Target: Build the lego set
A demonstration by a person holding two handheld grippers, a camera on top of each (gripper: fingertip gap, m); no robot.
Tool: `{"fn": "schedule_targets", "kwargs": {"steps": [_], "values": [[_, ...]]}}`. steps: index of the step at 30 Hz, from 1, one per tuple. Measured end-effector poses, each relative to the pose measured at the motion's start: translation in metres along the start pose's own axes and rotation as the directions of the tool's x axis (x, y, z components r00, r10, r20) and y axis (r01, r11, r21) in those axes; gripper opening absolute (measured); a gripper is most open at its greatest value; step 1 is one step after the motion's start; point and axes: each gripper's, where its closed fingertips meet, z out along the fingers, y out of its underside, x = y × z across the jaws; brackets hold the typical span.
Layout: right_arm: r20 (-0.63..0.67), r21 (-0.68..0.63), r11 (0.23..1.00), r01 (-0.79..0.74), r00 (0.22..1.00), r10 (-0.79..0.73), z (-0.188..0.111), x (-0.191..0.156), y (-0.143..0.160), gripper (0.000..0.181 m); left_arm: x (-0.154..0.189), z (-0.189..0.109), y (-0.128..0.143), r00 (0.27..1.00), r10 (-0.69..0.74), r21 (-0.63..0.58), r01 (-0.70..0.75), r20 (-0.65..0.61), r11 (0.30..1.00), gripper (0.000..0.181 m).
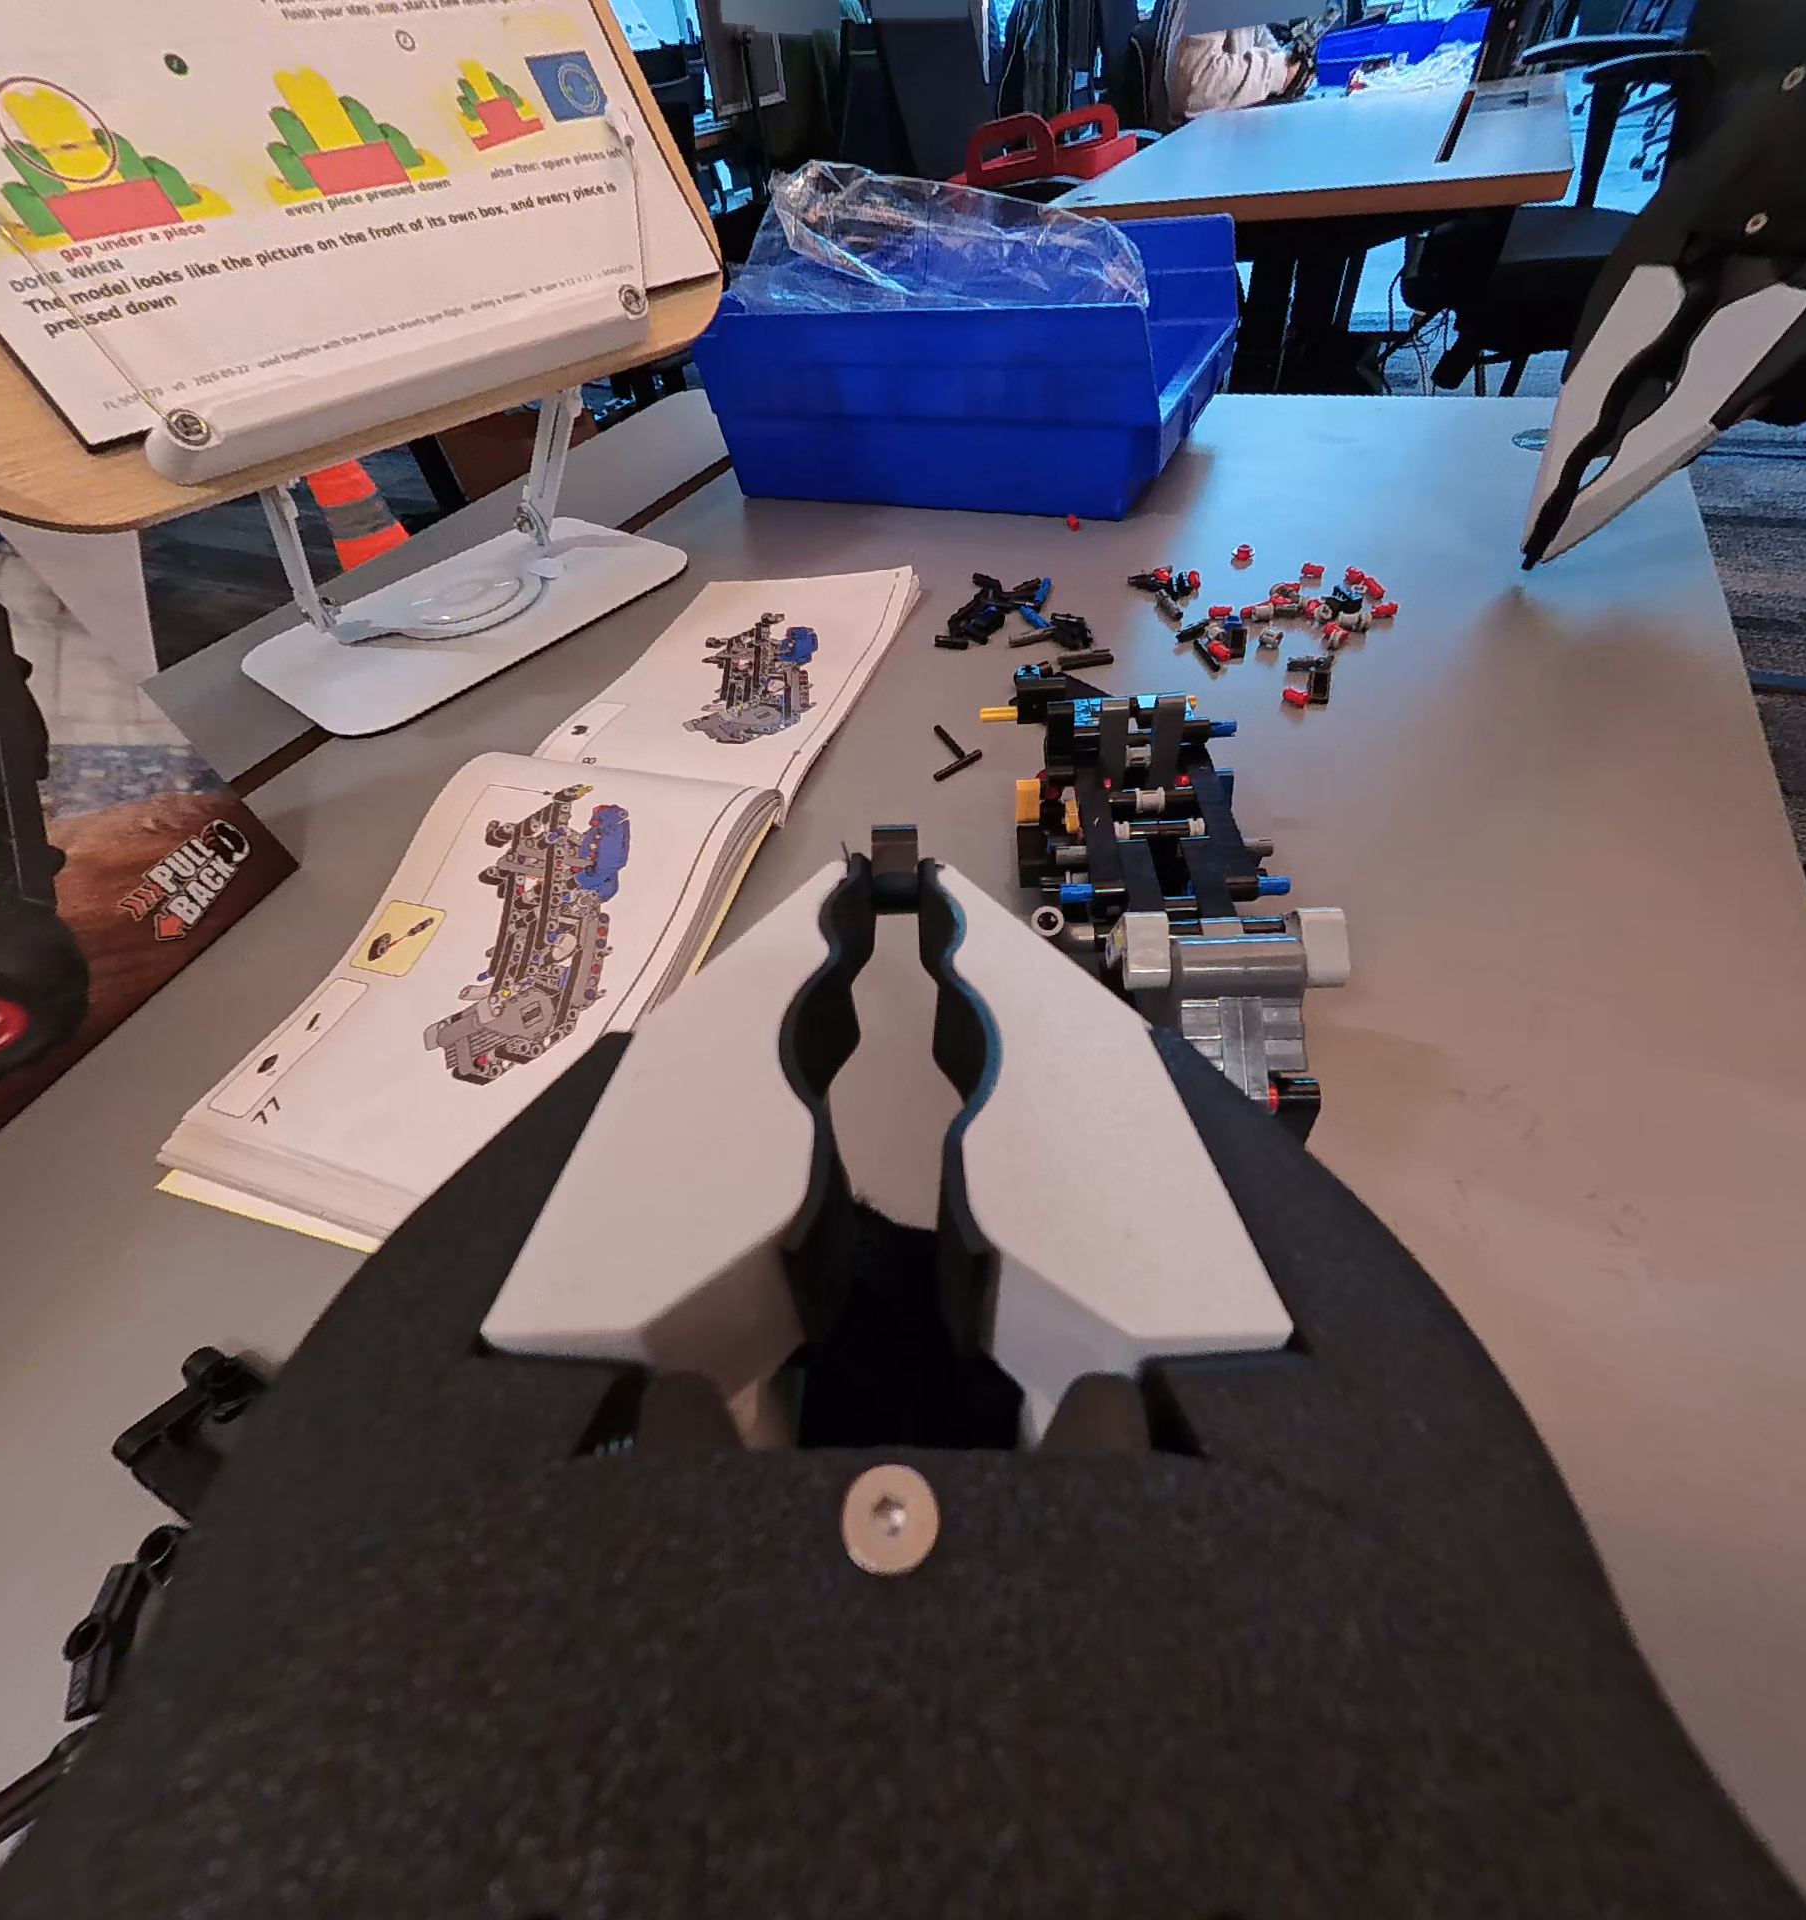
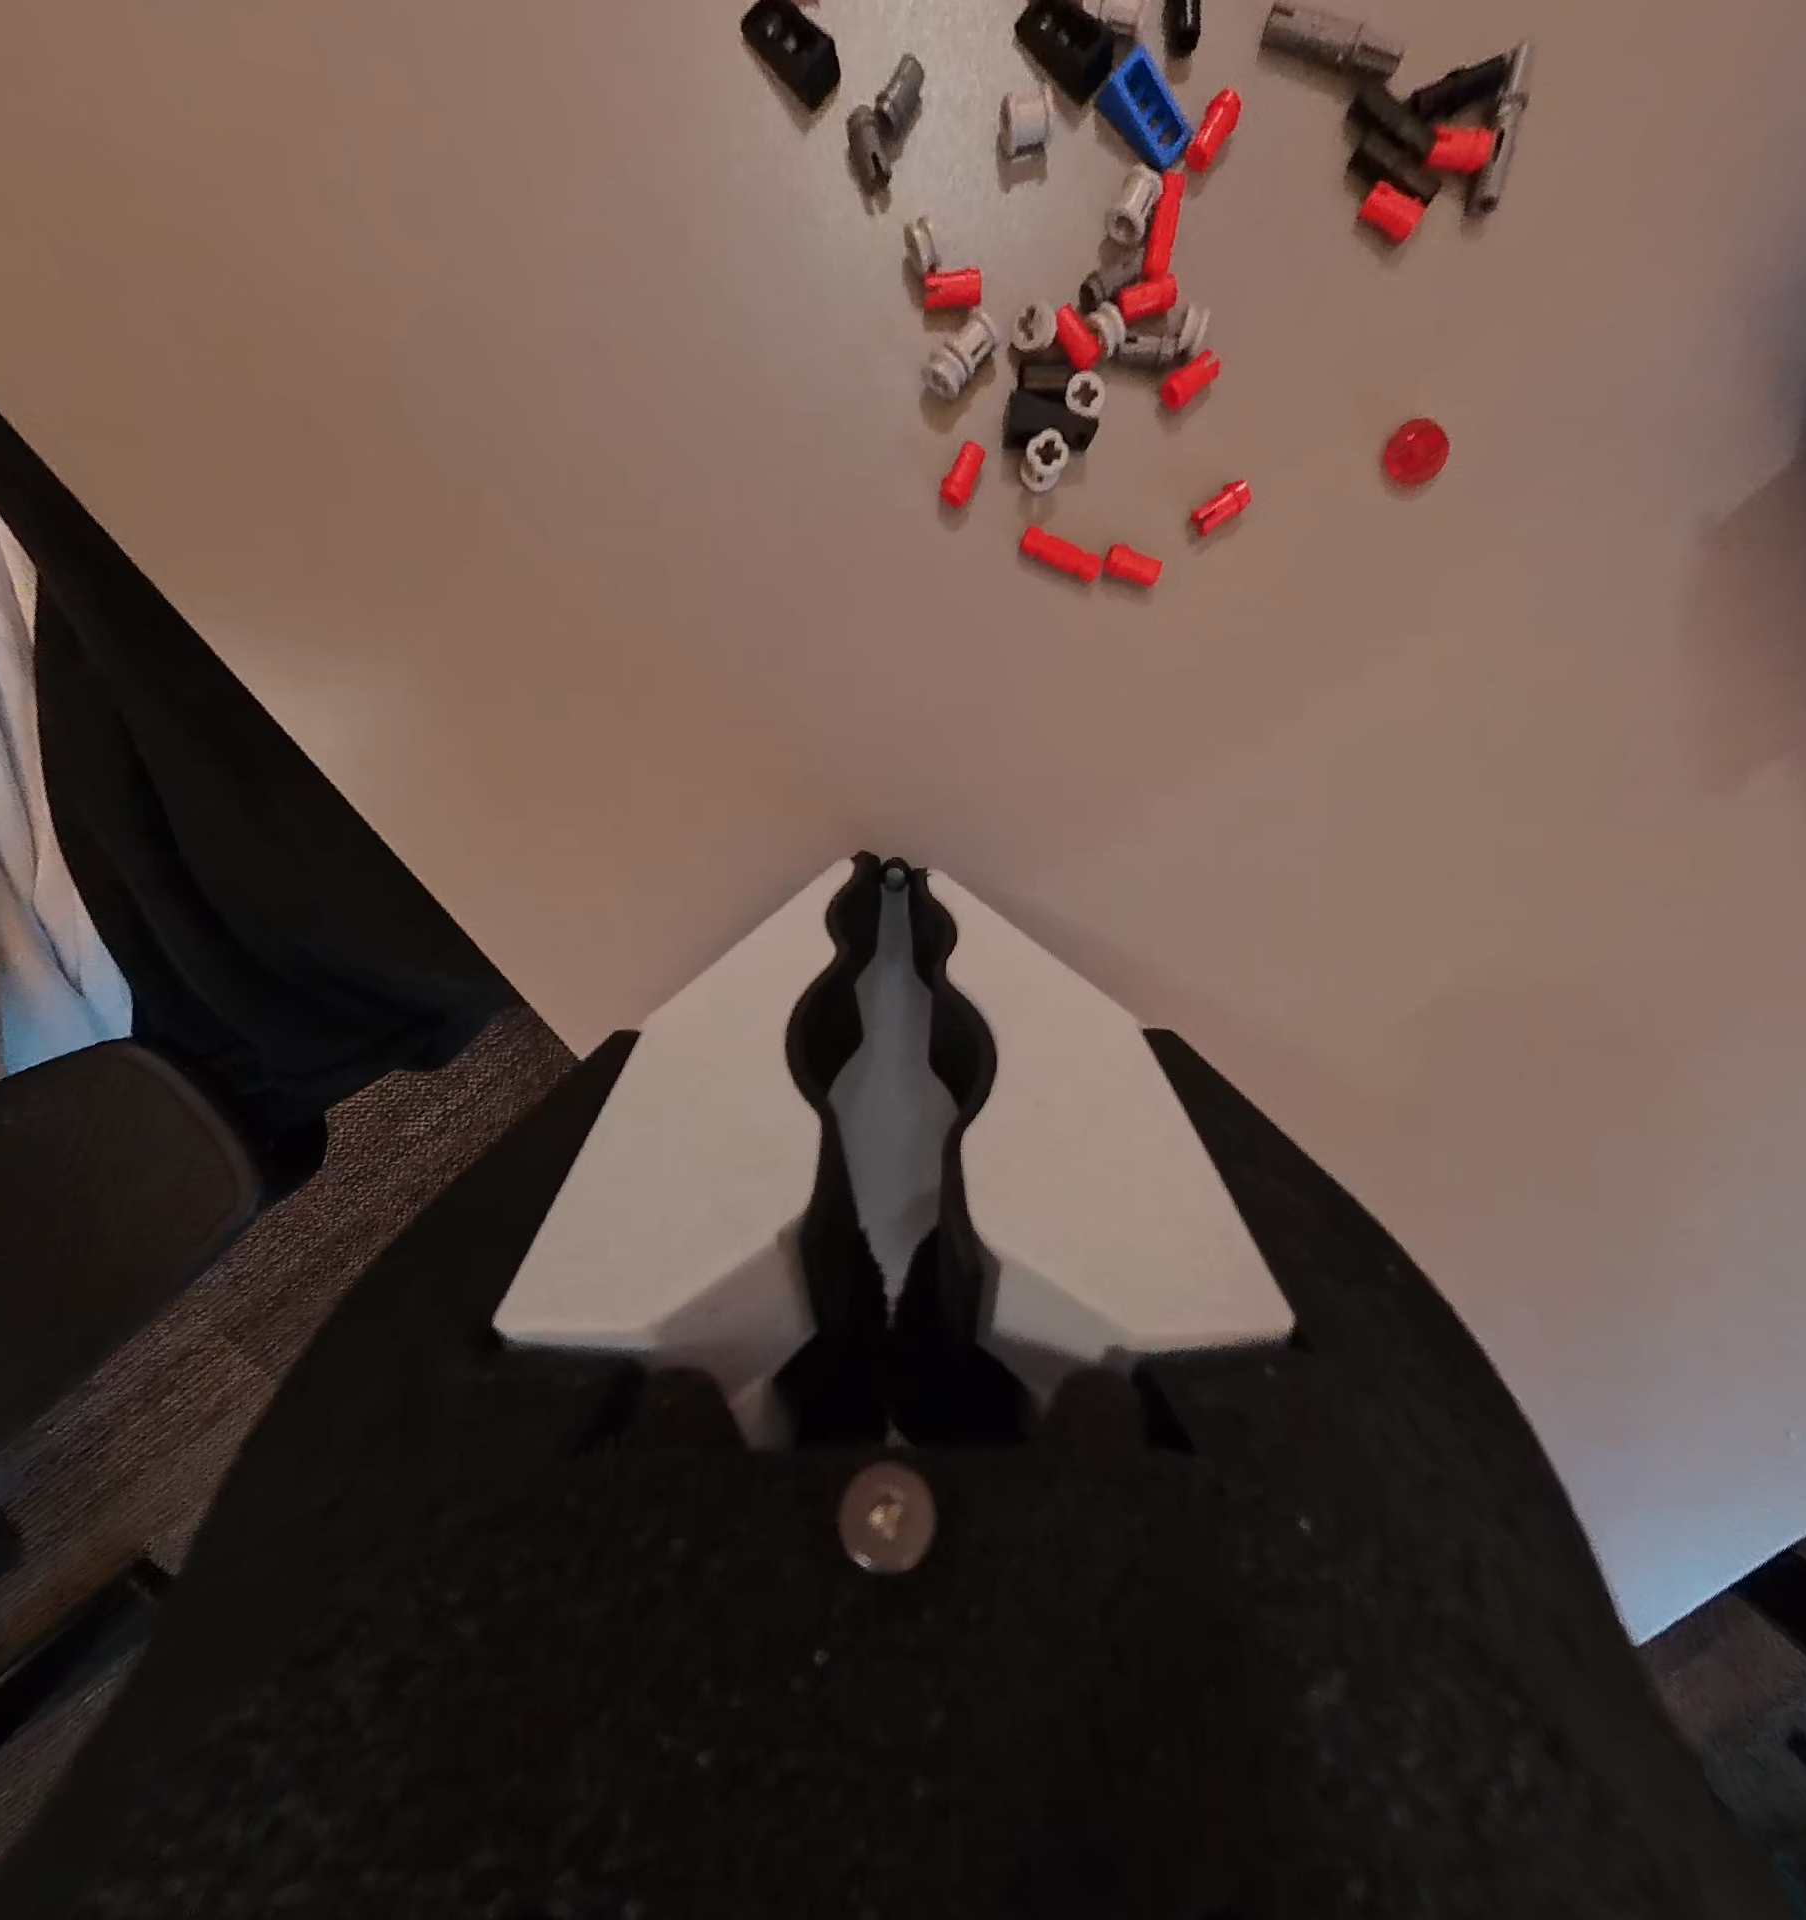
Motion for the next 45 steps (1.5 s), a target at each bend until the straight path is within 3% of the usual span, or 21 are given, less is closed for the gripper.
{"fn": "schedule_targets", "kwargs": {"steps": [1,5,9,12,14,16,18,21,26,29,31,34,36,40,45], "values": [[0.002,0.011,1.000,0.003,1.000,-0.003,-0.001,-0.001,-0.003,0.005,0.000,0.000,0.000,1.000,0.000,0.000,0.000,0.000,1.000,0.006],[-0.061,0.109,0.992,0.055,0.997,-0.049,-0.015,0.002,-0.036,0.004,-0.002,0.000,0.000,1.000,0.000,0.001,0.000,0.009,1.000,0.006],[-0.137,0.392,0.913,0.112,0.989,-0.063,-0.037,0.019,-0.115,0.004,-0.015,-0.004,0.000,0.999,-0.009,0.010,0.008,0.051,1.000,0.006],[-0.182,0.546,0.822,0.161,0.981,-0.071,-0.036,0.041,-0.174,0.004,-0.030,-0.010,-0.004,0.994,-0.053,0.036,0.050,0.093,0.998,0.006],[-0.243,0.646,0.732,0.216,0.967,-0.072,-0.040,0.060,-0.215,0.004,-0.044,-0.017,-0.008,0.987,-0.062,0.066,0.052,0.148,0.996,0.006],[-0.264,0.778,0.573,0.257,0.962,-0.074,-0.054,0.071,-0.256,0.005,-0.061,-0.025,-0.011,0.974,-0.060,0.085,0.042,0.220,0.995,0.006],[-0.187,0.874,0.431,0.223,0.974,-0.125,-0.061,0.072,-0.286,0.005,-0.075,-0.033,-0.014,0.960,-0.071,0.107,0.044,0.269,0.993,0.006],[0.038,0.910,0.414,0.026,0.989,-0.146,-0.047,0.066,-0.297,0.004,-0.094,-0.043,-0.016,0.938,-0.099,0.131,0.058,0.331,0.990,0.006],[0.053,0.947,0.322,-0.023,0.995,-0.084,-0.036,0.056,-0.280,0.004,-0.117,-0.057,-0.017,0.908,-0.138,0.160,0.080,0.395,0.984,0.006],[-0.002,0.965,0.264,0.017,0.998,-0.058,-0.051,0.054,-0.280,0.004,-0.123,-0.062,-0.017,0.904,-0.195,0.196,0.128,0.379,0.972,0.006],[-0.088,0.961,0.260,0.094,0.996,-0.034,-0.056,0.057,-0.282,0.004,-0.121,-0.063,-0.021,0.911,-0.240,0.238,0.164,0.336,0.957,0.006],[-0.043,0.958,0.285,0.036,0.999,0.019,-0.058,0.052,-0.289,0.004,-0.113,-0.066,-0.030,0.917,-0.308,0.308,0.226,0.252,0.924,0.006],[-0.033,0.958,0.285,0.021,0.999,0.038,-0.063,0.035,-0.299,0.004,-0.103,-0.068,-0.040,0.917,-0.346,0.361,0.260,0.198,0.896,0.006],[-0.135,0.963,0.236,0.129,0.991,0.009,-0.076,-0.037,-0.332,0.004,-0.062,-0.064,-0.063,0.920,-0.379,0.424,0.307,0.096,0.852,0.006],[-0.198,0.957,0.206,0.205,0.979,-0.057,-0.063,-0.118,-0.367,0.004,-0.010,-0.054,-0.075,0.918,-0.396,0.463,0.347,0.008,0.815,0.006]]}}
